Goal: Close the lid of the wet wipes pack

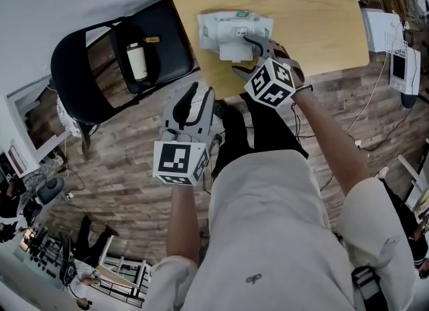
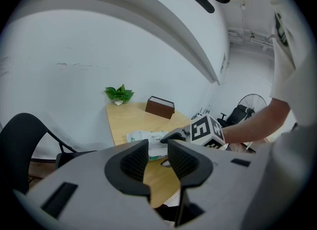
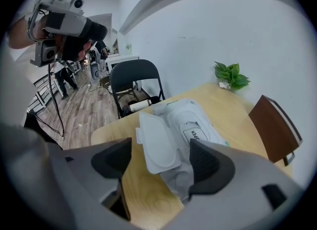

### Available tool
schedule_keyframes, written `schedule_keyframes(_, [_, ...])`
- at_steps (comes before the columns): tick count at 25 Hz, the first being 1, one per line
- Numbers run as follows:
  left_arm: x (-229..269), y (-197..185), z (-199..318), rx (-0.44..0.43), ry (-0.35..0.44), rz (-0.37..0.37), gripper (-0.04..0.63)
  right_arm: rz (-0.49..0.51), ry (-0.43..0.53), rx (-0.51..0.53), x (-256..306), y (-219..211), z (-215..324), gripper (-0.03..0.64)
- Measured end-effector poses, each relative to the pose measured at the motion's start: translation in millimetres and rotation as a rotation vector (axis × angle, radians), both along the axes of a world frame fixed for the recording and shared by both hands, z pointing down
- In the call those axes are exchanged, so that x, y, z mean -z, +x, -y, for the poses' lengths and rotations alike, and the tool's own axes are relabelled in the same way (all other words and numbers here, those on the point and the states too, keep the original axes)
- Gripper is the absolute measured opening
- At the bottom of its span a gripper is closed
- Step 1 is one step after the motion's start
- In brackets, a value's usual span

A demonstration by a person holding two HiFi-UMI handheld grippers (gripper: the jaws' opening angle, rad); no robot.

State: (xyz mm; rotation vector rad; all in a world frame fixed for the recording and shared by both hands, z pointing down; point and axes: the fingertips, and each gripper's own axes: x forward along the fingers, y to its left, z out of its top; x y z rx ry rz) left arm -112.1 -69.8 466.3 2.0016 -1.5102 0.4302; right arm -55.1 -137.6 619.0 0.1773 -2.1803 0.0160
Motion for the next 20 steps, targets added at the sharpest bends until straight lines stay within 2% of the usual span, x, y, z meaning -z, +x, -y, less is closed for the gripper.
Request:
schedule_keyframes(9, [3.7,-1.2,2.9,0.002,0.01,0.001,0.117,0.001,0.002,-0.018,5.5,2.2,6.1,0.321])
schedule_keyframes(20, [5.1,0.3,6.7,-0.002,0.016,-0.001,0.117,0.043,0.065,-0.048,30.1,-0.3,25.8,0.293])
